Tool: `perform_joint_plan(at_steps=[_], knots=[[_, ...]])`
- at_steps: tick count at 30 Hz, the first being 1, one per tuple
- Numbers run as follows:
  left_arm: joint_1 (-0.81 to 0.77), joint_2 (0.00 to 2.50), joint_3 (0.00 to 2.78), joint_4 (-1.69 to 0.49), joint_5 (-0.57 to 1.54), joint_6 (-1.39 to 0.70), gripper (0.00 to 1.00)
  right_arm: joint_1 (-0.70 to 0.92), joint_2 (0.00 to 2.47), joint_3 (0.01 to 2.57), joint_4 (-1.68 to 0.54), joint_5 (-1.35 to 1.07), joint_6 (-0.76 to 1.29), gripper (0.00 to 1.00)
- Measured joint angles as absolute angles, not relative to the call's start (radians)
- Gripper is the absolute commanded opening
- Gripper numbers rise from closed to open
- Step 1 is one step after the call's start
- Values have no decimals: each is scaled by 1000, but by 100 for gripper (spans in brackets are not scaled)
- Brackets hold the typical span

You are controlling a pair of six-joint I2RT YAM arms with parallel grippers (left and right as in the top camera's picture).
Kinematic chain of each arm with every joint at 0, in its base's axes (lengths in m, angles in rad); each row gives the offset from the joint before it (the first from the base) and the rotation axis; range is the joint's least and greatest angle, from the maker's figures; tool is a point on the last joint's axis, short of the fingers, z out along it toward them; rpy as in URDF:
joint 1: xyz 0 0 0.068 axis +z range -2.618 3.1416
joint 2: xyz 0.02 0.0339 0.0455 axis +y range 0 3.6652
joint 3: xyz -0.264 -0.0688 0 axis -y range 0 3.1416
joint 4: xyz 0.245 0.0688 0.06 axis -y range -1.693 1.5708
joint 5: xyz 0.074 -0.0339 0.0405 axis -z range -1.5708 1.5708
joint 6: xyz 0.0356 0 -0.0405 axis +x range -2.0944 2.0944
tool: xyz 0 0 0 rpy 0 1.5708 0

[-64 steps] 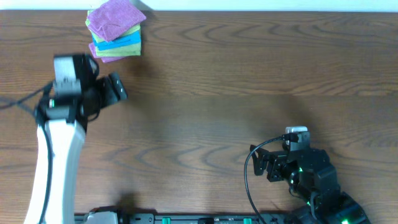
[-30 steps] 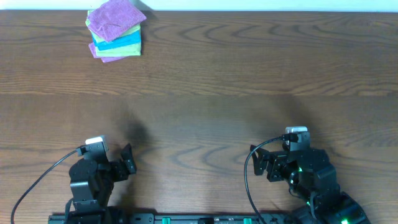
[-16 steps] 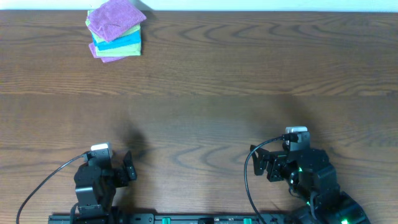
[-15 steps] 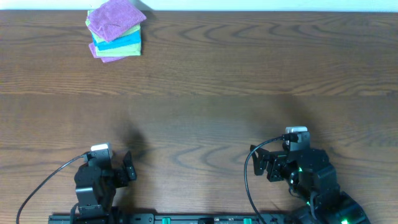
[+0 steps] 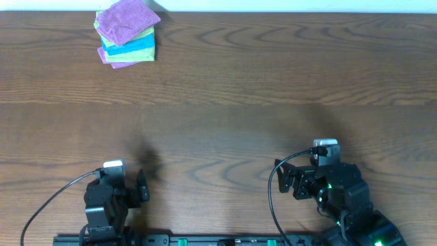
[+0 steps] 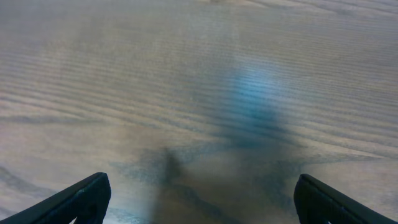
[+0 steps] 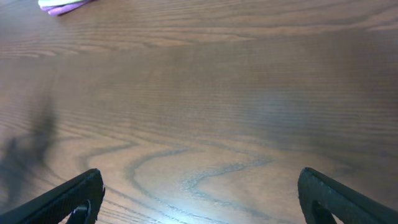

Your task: Fold the cloth

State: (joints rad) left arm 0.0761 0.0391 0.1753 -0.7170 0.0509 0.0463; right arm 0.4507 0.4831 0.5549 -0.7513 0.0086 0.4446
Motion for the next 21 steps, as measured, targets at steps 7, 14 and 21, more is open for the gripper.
perform_joint_plan(at_steps=[7,14,21], knots=[[13,15,175,-717,51,132,95,451,483,555,-751,9,445,99],[5,15,175,-717,50,159,95,451,483,555,-751,9,445,99],[5,15,175,-717,49,162,95,451,483,555,-751,9,445,99]])
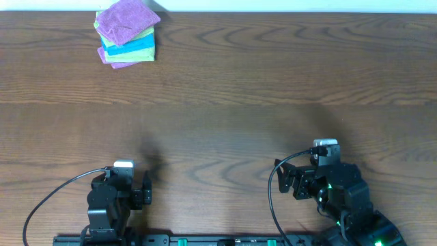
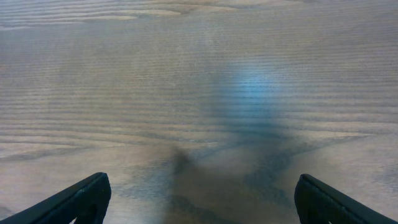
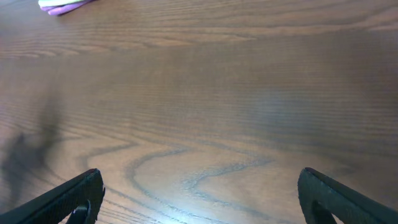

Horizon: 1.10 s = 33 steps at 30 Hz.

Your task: Fold the cloth

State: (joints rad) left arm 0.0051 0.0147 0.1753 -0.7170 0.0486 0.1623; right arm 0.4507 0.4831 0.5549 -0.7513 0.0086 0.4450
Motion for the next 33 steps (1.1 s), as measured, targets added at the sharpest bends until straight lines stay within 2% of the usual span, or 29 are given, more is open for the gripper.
perform_joint_plan(at_steps=[13,20,26,33], knots=[[5,15,175,-717,48,162,96,444,475,555,-789,40,444,99],[4,15,175,-717,48,162,95,308,318,465,-770,134,323,99],[4,15,175,-717,48,162,95,190,166,317,-748,126,174,99],[4,15,175,-717,48,162,96,87,35,202,-747,103,89,99]])
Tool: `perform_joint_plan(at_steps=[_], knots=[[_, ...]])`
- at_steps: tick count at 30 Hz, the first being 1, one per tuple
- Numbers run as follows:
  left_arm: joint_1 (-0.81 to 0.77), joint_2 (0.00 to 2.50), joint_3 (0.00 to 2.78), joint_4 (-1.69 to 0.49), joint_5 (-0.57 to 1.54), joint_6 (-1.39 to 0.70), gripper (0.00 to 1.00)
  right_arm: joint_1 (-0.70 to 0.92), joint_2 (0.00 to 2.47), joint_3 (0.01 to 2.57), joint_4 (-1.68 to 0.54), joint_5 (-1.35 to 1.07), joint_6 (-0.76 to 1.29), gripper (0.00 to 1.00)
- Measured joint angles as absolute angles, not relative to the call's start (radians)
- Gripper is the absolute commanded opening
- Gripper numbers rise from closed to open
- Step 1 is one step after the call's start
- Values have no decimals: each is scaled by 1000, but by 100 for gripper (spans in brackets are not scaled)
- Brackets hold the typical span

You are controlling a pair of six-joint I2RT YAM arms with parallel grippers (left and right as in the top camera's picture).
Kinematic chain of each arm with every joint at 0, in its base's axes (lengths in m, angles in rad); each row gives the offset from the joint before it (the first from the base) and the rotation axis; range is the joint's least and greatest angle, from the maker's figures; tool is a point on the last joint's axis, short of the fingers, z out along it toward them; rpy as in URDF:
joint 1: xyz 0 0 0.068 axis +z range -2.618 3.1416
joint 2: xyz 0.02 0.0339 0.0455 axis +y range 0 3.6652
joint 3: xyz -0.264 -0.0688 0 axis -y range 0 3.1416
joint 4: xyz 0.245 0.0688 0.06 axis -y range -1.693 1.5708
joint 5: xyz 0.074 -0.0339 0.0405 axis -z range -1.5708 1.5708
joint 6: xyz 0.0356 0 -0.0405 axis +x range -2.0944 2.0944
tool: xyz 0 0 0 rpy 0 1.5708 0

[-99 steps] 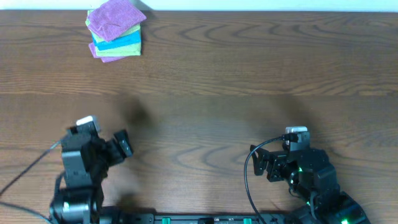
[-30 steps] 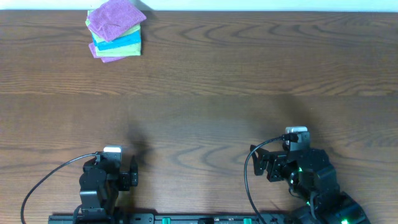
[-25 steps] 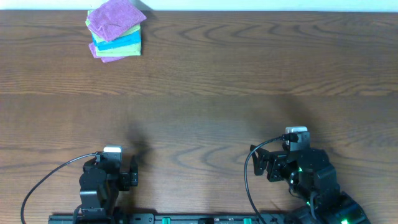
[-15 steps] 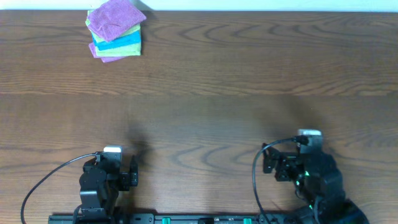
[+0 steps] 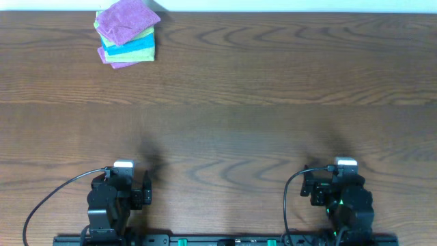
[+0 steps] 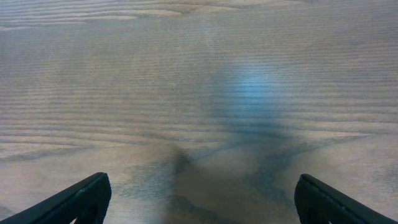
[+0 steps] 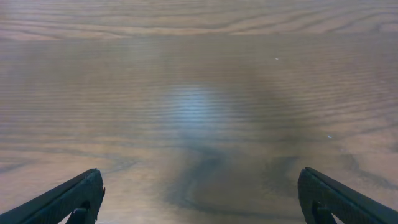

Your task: Fold the cloth

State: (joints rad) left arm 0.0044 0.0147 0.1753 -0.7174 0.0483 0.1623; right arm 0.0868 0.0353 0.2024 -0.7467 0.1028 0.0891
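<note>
A stack of folded cloths (image 5: 127,34), purple on top with blue and green below, lies at the table's far left corner. My left gripper (image 5: 121,179) sits at the near edge on the left; its wrist view has the gripper (image 6: 199,196) open with bare wood between its fingers. My right gripper (image 5: 340,179) sits at the near edge on the right and is open over bare wood (image 7: 199,193). Both are far from the cloths.
The wooden table (image 5: 259,102) runs the full width of the overhead view. A black rail (image 5: 218,240) with the arm bases lies along the near edge, and cables loop beside each arm.
My right arm has swung from an angled pose to face straight ahead, a little further right and nearer the front edge. The cloth stack has left its wrist view. The left arm has not moved.
At first both arms sat angled near the front edge with open grippers and the cloth stack at the far left. Then the left arm had straightened. Now the right arm has straightened too, and the stack is unchanged.
</note>
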Motion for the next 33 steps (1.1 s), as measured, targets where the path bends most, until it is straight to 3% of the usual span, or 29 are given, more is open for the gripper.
perform_joint_plan(at_steps=[33], knots=[[4,15,175,-717,48,162,95,65,16,177,-747,67,47,99]])
